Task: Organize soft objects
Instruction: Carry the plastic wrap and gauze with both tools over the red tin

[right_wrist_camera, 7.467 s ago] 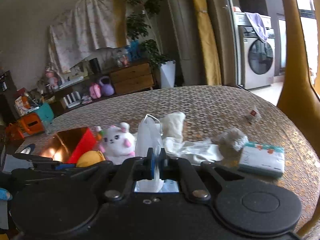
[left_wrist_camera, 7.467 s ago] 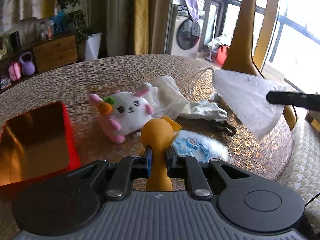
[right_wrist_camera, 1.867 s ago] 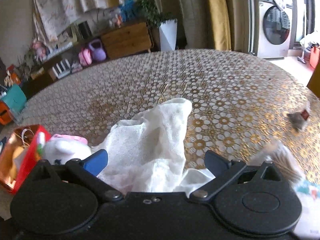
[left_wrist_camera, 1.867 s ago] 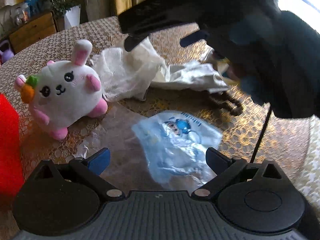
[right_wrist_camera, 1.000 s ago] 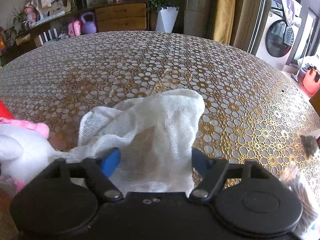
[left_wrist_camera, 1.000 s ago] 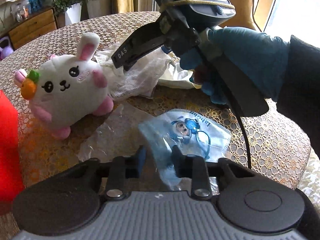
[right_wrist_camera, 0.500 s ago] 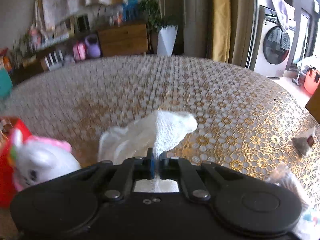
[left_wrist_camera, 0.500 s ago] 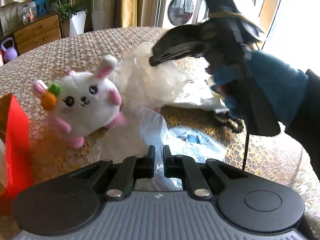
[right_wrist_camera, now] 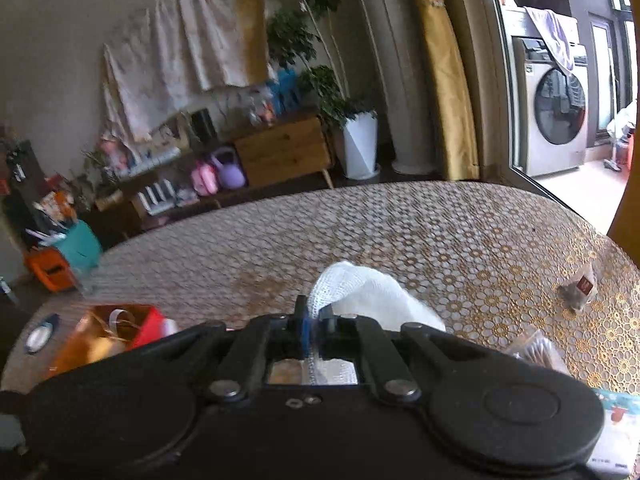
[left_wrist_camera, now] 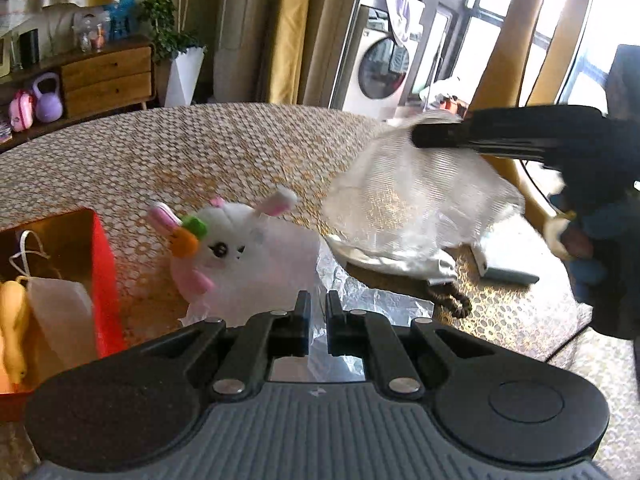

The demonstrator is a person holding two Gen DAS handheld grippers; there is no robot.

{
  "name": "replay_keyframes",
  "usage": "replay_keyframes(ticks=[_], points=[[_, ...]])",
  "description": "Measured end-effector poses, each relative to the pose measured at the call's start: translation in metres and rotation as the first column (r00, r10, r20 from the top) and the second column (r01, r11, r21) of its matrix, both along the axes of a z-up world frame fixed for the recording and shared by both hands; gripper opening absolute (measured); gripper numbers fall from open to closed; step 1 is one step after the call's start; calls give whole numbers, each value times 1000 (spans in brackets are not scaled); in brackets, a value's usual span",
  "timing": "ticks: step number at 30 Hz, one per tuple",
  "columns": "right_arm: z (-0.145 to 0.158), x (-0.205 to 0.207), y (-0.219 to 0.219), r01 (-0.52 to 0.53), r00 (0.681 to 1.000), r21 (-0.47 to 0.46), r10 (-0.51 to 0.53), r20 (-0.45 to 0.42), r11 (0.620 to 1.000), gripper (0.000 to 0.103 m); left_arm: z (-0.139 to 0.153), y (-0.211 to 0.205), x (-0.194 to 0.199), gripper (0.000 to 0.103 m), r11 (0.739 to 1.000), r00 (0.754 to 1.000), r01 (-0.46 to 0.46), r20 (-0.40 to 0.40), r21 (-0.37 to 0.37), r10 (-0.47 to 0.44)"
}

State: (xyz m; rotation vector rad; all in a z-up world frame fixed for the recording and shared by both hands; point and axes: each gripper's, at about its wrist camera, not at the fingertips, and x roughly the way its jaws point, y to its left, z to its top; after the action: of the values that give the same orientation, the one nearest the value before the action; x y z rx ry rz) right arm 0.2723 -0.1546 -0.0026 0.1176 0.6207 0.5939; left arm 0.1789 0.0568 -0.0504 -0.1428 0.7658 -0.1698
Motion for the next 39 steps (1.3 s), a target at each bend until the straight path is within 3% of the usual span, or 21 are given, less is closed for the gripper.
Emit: replay_keyframes(ticks=[11, 21, 29, 39], points=[[66, -52, 10, -139, 987, 47, 134, 92, 989, 3, 47, 44, -29, 7, 998, 995, -66, 74, 8, 65], [93, -76, 62, -255, 961, 62, 246, 127, 965, 3, 76, 96, -46, 7, 989, 985, -135, 119, 56, 127], [103, -87, 124, -357, 927, 58, 347, 140, 932, 3, 88, 143, -47, 8, 974, 973, -204, 132, 102, 190], [79, -89, 212, -458, 887, 32, 454, 88, 888, 3, 64, 196, -32, 8, 948, 953, -297, 99, 114, 287]])
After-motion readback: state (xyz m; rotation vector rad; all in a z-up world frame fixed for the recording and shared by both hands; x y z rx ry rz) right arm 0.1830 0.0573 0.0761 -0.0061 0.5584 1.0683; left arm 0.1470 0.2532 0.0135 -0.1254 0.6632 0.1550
